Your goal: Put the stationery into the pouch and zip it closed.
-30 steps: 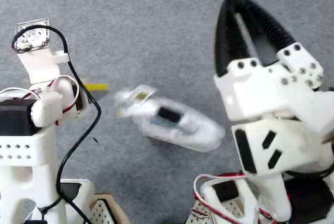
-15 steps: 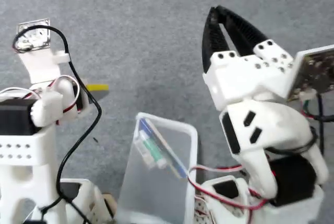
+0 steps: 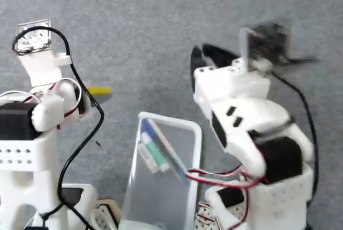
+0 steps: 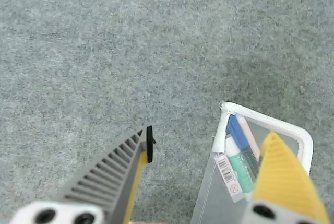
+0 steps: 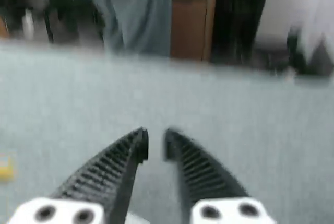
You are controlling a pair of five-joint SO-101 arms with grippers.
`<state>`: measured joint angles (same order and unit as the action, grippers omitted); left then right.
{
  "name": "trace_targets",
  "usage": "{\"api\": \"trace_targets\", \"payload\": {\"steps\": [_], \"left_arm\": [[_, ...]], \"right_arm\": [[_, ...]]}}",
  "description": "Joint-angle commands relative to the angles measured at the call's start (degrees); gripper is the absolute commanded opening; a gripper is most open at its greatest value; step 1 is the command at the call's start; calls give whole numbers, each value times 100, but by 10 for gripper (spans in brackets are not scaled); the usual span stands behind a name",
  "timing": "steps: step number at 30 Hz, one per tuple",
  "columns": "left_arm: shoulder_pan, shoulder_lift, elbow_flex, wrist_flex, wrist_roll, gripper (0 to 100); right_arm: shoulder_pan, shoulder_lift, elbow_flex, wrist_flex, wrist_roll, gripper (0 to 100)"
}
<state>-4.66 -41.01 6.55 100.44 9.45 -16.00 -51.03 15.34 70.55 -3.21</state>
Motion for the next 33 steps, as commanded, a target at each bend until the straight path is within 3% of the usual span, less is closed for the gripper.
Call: {"api": "trace_targets", "payload": {"steps": [1,12,24,33], "left_arm": [[66,-97,242,35,-18,336],[101,-35,1640,-396,-26,337],[136,1169,1376,-387,-18,337],[1358,1802,1358,-501,-18,337]], "right_arm": [[-53,57,699,273,-44,210],[-62,66,3055,255,-440,237],[-62,92,3758,255,-475,234],[-53,1974,3336,70,-932,234]]}}
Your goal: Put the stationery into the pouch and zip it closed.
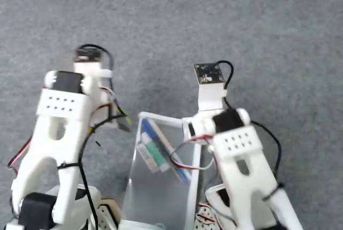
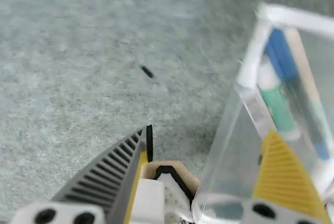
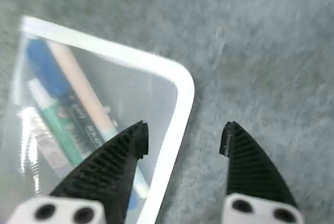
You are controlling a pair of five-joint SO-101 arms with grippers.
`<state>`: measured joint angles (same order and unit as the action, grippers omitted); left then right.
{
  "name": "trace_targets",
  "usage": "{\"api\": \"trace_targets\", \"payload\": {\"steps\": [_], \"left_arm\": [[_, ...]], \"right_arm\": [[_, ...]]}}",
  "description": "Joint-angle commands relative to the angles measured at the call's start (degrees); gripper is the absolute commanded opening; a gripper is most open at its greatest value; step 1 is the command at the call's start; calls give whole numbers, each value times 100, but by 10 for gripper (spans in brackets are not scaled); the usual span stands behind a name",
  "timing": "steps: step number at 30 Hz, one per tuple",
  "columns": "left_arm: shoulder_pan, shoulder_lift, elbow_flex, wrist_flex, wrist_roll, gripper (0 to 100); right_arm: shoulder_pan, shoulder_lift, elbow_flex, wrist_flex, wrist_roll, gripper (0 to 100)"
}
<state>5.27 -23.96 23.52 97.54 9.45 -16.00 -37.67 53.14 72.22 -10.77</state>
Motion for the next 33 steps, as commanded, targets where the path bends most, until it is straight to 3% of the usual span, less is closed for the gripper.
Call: {"api": "trace_targets", "payload": {"steps": [1,12,22,28,33], "left_arm": [[418,176,-321,-343,-18,337],[418,862,-347,-633,-18,336],[435,853,-347,-791,-18,336],[409,853,-347,-791,-18,336],[409,853,-347,-791,-18,336]], "right_arm": [[-53,936,-585,-79,-211,234],[-53,3556,-1833,-105,-369,234],[-53,4980,-2431,-114,-316,227],[-44,5473,-2677,-457,-316,8],[-26,5789,-2677,-756,-316,38]]}}
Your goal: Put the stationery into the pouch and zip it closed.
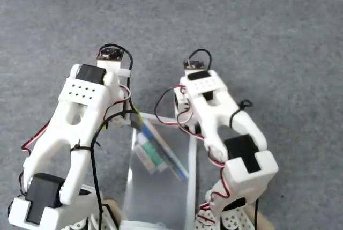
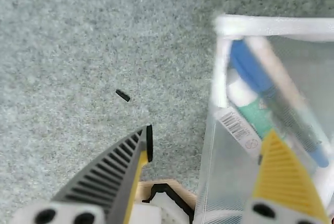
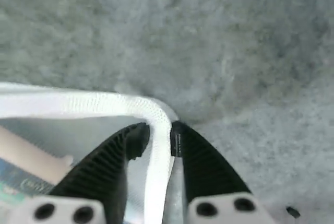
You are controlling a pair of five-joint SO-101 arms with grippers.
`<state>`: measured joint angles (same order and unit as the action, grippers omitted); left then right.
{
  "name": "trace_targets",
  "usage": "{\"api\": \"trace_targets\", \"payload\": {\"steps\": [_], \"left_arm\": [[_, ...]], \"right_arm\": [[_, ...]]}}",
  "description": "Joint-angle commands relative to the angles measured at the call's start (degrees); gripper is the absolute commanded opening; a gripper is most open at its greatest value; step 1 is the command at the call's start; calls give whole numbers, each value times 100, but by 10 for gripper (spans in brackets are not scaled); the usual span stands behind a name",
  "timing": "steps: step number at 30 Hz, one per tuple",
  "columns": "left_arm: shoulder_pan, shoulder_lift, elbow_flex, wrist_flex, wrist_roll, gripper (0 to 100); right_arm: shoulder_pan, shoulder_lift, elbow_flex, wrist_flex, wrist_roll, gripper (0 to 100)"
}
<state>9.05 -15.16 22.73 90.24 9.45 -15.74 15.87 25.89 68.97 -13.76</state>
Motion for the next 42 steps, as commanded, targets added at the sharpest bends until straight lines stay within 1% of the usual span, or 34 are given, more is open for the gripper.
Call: {"api": "trace_targets", "payload": {"steps": [1,3,15,18,25,29,34,38,40,42], "left_arm": [[31,-26,-268,-62,-18,336],[31,-26,-268,-62,-18,336],[31,-26,-268,-62,-18,336],[31,-26,-268,-53,-18,336],[31,-35,-268,-44,-18,336],[31,-35,-268,-53,-18,336],[31,-35,-268,-53,-18,336],[31,-35,-268,-26,-18,336],[31,-35,-268,-18,-18,336],[31,-35,-268,-18,-18,336]], "right_arm": [[-53,470,48,-484,-18,38],[-44,444,40,-563,-9,9],[-35,-356,22,-1433,-9,11],[-26,-488,-233,-1521,-9,11],[352,-479,-1464,-1512,18,11],[475,-479,-2097,-1538,360,11],[642,-470,-2914,-1538,325,11],[809,-479,-3222,-1495,343,13],[853,-523,-3178,-1292,343,15],[844,-523,-3196,-782,352,15]]}}
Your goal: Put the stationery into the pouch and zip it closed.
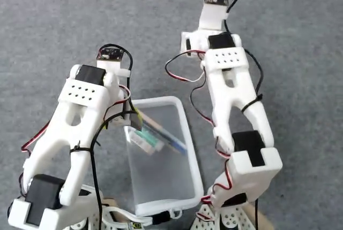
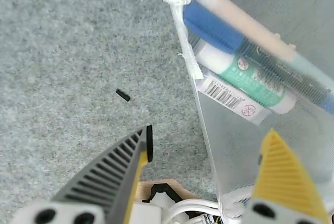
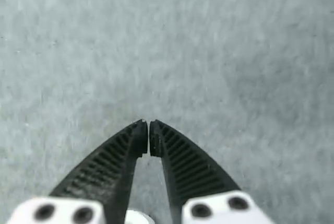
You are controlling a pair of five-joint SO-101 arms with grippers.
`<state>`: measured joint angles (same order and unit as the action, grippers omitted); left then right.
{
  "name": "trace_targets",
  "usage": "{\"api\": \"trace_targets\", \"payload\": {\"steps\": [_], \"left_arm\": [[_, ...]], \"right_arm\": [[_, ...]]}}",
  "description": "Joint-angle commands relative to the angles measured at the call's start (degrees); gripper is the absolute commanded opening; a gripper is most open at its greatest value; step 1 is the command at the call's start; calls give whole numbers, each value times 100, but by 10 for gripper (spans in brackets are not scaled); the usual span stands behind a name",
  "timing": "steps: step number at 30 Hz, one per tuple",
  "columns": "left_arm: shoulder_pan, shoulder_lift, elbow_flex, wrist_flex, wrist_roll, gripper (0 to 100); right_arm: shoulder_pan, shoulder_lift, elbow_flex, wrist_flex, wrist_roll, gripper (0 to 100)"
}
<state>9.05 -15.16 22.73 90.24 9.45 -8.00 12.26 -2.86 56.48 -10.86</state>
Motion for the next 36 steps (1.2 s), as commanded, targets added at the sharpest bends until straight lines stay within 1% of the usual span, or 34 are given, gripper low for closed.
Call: {"api": "trace_targets", "payload": {"steps": [1,3,4,8,10,12,15,18,21,26,31,36], "left_arm": [[31,-35,-268,-18,-18,336],[31,-35,-268,-35,-18,336],[31,-35,-268,-35,-18,336],[31,-35,-268,-44,-18,336],[31,-35,-268,-44,-18,336],[31,-35,-268,-53,-18,336],[22,-35,-268,-35,-18,336],[22,-35,-268,-35,-18,336],[-136,-35,-268,-44,-18,336],[-453,-35,-268,-53,-18,336],[-585,-35,-268,-53,-18,336],[-602,-35,-268,-53,-9,336]], "right_arm": [[62,-154,-312,730,62,16],[9,-145,-303,1257,62,25],[-9,-145,-303,1495,62,46],[-290,-110,-207,2374,26,211],[-571,-110,-48,2558,26,292],[-853,-110,215,2523,26,342],[-1116,-110,646,2110,18,333],[-1169,-110,1007,1618,18,281],[-1169,-22,1226,1345,18,240],[-1196,708,1191,1336,18,238],[-1196,1631,901,1398,18,236],[-1310,2440,154,2040,26,234]]}}
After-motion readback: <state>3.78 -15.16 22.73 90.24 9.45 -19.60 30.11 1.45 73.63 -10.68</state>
